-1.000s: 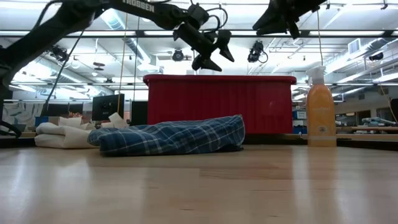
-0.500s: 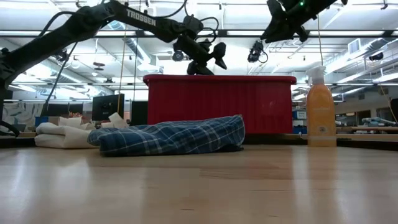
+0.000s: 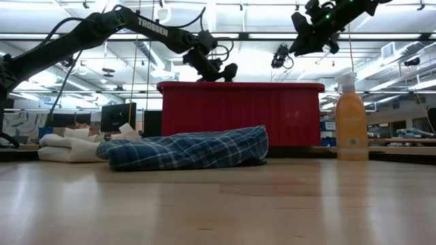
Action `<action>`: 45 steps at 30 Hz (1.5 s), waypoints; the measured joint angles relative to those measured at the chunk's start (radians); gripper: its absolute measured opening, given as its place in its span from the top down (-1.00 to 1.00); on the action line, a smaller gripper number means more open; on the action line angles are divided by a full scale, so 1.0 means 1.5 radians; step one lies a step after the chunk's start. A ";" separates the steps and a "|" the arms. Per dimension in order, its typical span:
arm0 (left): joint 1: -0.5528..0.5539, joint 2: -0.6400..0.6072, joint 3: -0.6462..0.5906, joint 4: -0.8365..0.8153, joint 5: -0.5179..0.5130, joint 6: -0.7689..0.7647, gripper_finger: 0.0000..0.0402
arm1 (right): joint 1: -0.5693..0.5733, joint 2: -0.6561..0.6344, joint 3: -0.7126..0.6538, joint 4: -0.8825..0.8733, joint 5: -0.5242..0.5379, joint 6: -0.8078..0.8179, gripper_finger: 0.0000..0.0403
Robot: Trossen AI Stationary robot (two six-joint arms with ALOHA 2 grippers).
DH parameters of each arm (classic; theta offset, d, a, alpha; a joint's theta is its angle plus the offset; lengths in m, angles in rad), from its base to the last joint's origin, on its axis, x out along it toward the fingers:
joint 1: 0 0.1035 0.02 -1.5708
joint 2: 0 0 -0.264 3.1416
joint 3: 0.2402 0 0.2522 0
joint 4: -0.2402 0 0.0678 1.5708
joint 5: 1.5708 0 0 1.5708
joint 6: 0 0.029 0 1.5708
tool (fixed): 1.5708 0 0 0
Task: Fold Laundry from Bin
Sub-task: Remove the dark gray shorts from the red organizer bin
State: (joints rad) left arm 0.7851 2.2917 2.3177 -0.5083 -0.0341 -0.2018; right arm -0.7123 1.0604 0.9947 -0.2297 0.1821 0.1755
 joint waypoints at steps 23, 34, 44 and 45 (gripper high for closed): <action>-0.019 0.000 0.000 -0.052 0.112 -0.035 -0.66 | -0.020 0.043 0.000 0.077 -0.146 0.022 0.38; -0.047 -0.001 0.000 -0.019 0.069 -0.017 -0.66 | -0.020 0.043 0.000 0.078 -0.161 0.023 0.38; -0.066 -0.001 0.000 0.230 0.039 -0.005 -0.66 | -0.020 0.042 0.000 0.077 -0.229 0.067 0.38; -0.068 -0.001 0.000 0.240 0.033 0.003 -0.66 | -0.020 0.040 0.000 0.077 -0.236 0.076 0.38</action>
State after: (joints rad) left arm 0.6829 2.2906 2.3177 -0.1483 0.0152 -0.1980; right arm -0.7418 1.1203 0.9947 -0.1139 -0.1720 0.2892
